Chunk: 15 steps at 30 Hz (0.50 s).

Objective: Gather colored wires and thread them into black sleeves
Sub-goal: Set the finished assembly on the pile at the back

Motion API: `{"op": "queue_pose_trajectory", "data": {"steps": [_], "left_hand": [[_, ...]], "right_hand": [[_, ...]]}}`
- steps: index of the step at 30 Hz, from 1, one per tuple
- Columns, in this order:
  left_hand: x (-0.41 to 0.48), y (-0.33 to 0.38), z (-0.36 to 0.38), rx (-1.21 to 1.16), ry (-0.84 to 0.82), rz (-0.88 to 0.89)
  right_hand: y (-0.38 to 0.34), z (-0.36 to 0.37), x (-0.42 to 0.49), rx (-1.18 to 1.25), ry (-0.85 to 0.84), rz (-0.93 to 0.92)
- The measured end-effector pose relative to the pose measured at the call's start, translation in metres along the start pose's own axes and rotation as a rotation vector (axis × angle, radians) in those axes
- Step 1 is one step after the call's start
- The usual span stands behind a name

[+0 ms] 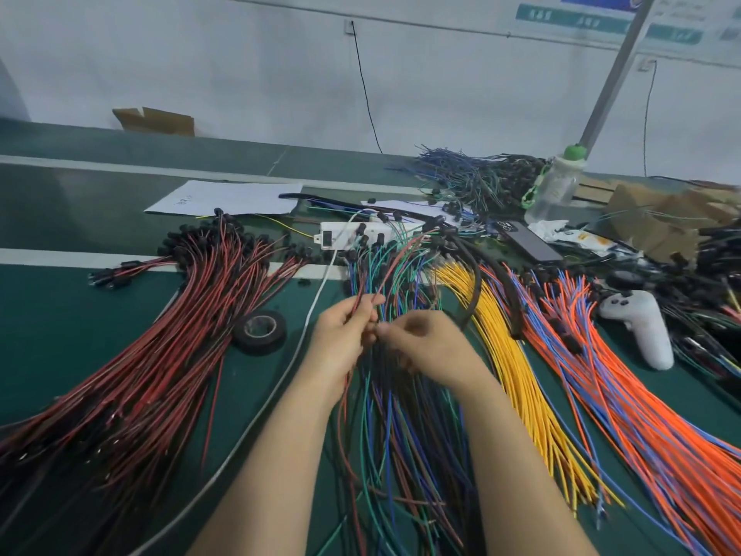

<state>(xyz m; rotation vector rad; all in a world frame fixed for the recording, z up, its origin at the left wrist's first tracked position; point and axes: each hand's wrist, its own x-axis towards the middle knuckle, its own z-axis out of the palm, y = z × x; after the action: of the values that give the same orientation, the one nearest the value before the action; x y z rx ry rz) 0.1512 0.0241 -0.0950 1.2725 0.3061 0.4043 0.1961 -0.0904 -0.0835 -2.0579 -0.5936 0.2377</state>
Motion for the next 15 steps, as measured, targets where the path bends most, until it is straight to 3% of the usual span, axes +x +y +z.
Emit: {"op": "queue_pose_trajectory", "data": {"steps": [3,6,10,13,15], "left_hand": [[-0.006,0.011,-0.004,-0.074,-0.226,0.011],[-0.013,0.017,-0.002,0.129,-0.426,0.008],[-0.019,0.024,0.006,0.378,-0.496,-0.027],[-0.013,0.028,0.006,0.492,-0.266,0.081],[-0.01,0.032,0.005,0.463,-0.188,0.098]], "right_hand": [[0.007,-0.017,0.005,0.521,0.301,0.165],[0.003,-0.024,0.015,0.902,0.291,0.155],[-0.008,-0.029,0.023,0.774,0.344,0.106],[-0.014,-0.037,0.024,0.619,0.422,0.074],[-0.019,-0.043,0.024,0.69,0.442,0.034]]}}
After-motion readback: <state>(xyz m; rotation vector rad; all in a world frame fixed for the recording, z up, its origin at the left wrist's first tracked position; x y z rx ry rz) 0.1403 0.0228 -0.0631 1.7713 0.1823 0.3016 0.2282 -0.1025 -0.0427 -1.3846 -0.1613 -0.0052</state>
